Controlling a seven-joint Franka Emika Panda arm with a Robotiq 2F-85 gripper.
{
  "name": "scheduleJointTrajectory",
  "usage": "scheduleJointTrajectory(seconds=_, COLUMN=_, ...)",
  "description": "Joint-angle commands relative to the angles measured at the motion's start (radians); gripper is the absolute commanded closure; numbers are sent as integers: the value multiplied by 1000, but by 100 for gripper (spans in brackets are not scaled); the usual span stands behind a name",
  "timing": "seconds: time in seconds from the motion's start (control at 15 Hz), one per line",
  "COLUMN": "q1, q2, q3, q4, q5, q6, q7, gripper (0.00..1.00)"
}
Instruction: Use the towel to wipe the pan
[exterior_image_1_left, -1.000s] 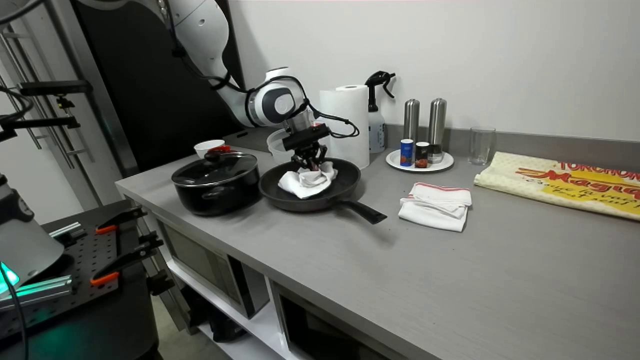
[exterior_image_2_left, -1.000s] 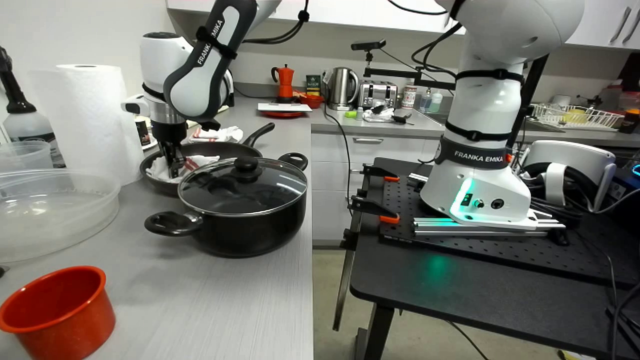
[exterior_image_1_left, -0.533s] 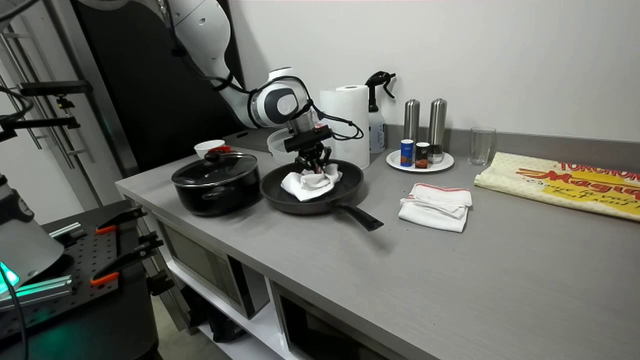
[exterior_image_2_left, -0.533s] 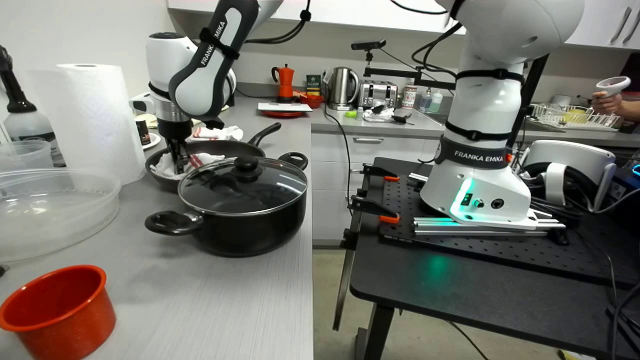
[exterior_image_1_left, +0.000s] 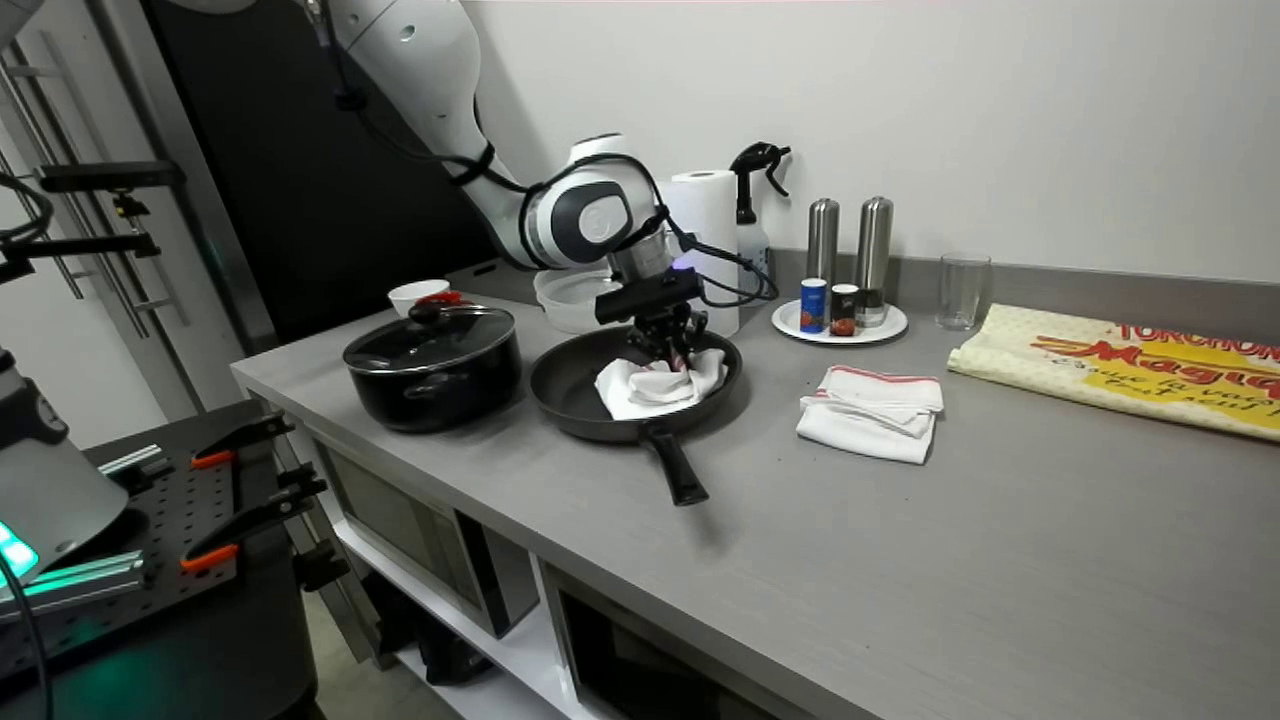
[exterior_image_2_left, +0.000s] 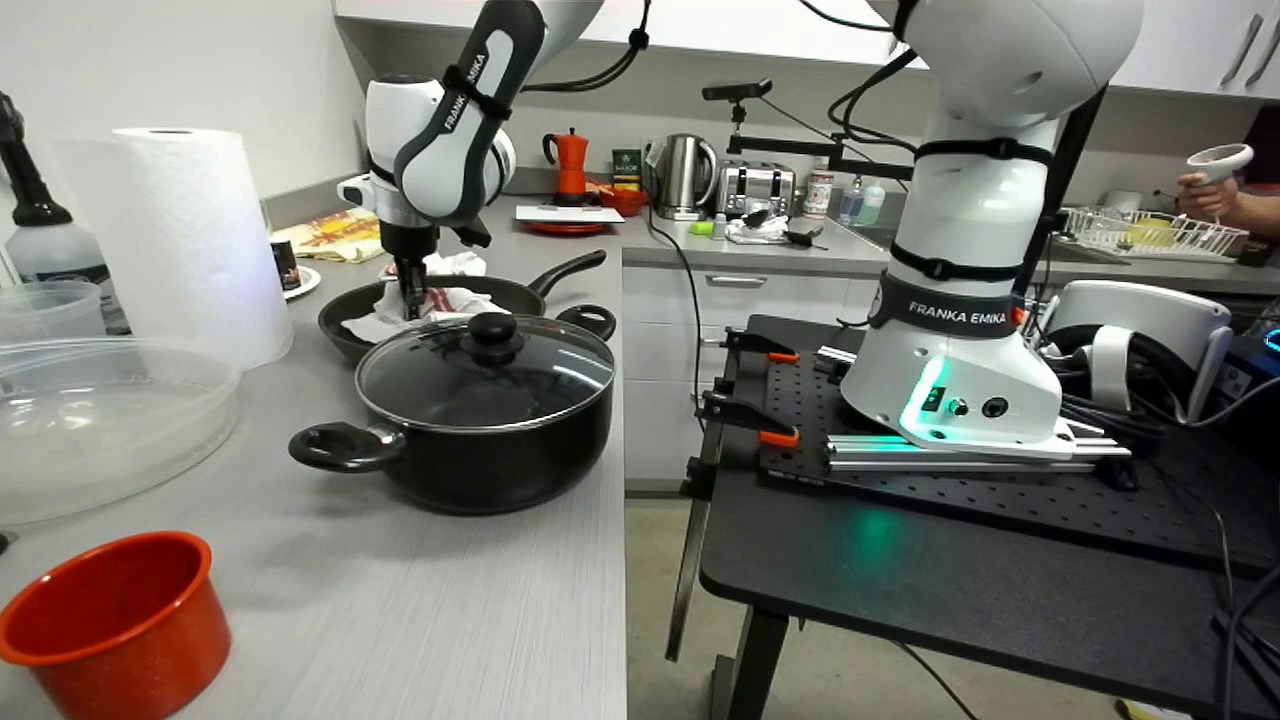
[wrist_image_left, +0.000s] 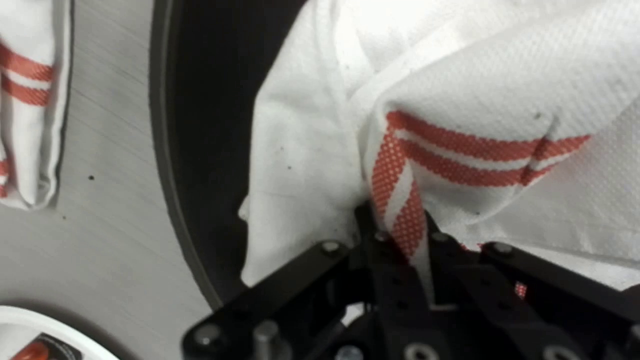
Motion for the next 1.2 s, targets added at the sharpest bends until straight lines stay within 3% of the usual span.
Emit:
scheduleJointTrajectory(seconds=0.0, q1=-20, q2=18, q3=-8, q4=-16, q5=19, q6=26, q7=23, gripper=98)
scheduleJointTrajectory(seconds=0.4, q1=-10, q2=31, q3=38, q4=-48, q5=13, q6=23, q7=2, gripper=98)
scheduleJointTrajectory(seconds=1.13, q1=-21, q2=-85, q3=168, q4=-279, q5=19, q6=54, q7=-126, gripper=98)
